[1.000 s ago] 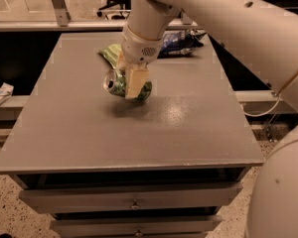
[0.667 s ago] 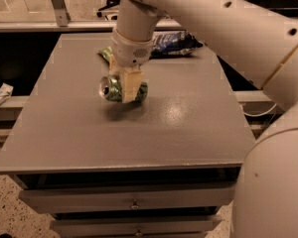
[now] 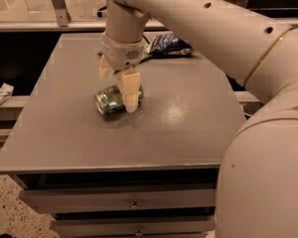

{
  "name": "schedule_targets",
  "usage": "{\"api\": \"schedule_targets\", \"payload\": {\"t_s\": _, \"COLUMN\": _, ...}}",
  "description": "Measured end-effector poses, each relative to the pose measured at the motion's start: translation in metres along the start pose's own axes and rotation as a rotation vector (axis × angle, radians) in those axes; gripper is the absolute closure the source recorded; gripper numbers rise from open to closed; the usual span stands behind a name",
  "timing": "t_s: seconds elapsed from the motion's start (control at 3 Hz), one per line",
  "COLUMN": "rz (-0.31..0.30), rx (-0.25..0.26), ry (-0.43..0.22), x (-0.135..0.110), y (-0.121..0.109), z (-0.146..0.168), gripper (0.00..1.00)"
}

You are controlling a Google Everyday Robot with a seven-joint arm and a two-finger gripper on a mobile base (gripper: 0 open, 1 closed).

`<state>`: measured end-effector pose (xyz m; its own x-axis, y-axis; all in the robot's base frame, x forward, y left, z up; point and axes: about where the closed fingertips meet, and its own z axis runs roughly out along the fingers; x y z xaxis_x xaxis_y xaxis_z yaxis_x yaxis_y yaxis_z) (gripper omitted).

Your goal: Knock green can over

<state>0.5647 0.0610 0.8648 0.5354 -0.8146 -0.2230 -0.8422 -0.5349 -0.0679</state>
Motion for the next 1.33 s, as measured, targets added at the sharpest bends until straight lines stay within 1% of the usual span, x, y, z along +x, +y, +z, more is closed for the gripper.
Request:
{"api": "schedule_targets", "payload": {"t_s": 0.33, "rz": -0.025, "rx": -0.020, "ry": 0.009, "x": -0.003, "y": -0.001, "z": 0.003, "gripper": 0.00}}
{"api": "schedule_targets", "payload": {"t_s": 0.67, "rz": -0.027, "rx": -0.021, "ry": 0.009, "x": -0.003, "y": -0.001, "z": 0.004, "gripper": 0.00}}
{"api": "schedule_targets", "payload": {"t_s": 1.0, "rz": -0.001, "rx": -0.014, "ry": -0.030, "x": 0.000, "y": 0.005, "z": 0.004, "gripper": 0.00}}
{"api": "schedule_targets", "payload": {"t_s": 1.33, "rz": 0.078, "rx": 0.027, "ry": -0.122, "x": 0.011, "y": 0.011, "z": -0.001, "gripper": 0.00}}
